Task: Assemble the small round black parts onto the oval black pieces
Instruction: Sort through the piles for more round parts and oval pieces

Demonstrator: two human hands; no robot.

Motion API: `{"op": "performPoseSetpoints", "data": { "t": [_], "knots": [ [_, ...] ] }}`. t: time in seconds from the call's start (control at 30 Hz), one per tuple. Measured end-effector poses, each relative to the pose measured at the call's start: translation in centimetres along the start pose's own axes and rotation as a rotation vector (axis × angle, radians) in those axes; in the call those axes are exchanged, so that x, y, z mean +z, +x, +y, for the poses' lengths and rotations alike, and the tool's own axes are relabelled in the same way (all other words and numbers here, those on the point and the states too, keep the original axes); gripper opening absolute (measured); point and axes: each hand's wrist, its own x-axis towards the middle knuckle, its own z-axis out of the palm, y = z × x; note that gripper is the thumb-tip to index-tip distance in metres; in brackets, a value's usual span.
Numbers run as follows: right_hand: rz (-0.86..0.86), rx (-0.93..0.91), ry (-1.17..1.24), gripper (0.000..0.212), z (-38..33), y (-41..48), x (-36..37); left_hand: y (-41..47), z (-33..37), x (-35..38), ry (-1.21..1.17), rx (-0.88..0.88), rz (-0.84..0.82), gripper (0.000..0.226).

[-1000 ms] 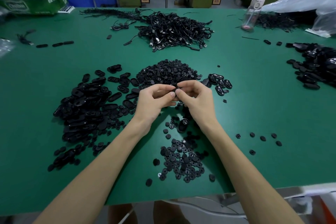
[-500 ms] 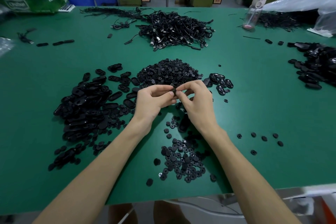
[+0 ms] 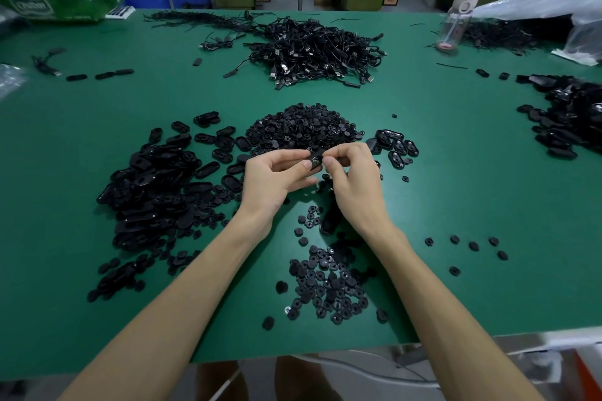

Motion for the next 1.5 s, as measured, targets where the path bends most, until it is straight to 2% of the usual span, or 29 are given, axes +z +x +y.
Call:
{"op": "performPoseSetpoints", "data": {
  "t": [0.43,0.67,0.87,1.1,1.37,1.5],
  "knots": [
    [0.026,0.109,0.257,0.011,-0.1,0.0,0.1,0.1,-0.3,0.1,0.063,0.026,0.060,0.019],
    [0.036,0.126,0.150,0.003,0.1,0.5,-1.2,0.2,-0.4,0.1,0.085,0.077,0.124,0.018],
    [-0.349,0.075,0.030,0.024,-0.5,0.1,-1.7,0.4,0.1,-0.4,0.077,0.121,0.235,0.016],
    [-0.501,0.031,-0.172,0.025,-1.1,-0.2,-1.2,0.4,0.3,-0.4,0.050,0.123,0.263,0.016],
    [-0.472,-0.019,-0.234,0.019,-0.6,0.0,-0.5,0.4,0.2,-0.2,0.076,0.118,0.248,0.015],
    [-0.355,-0.003,-0.087,0.018,-0.4,0.0,-0.2,0.3,0.2,-0.2,0.096,0.116,0.234,0.016]
  ]
}}
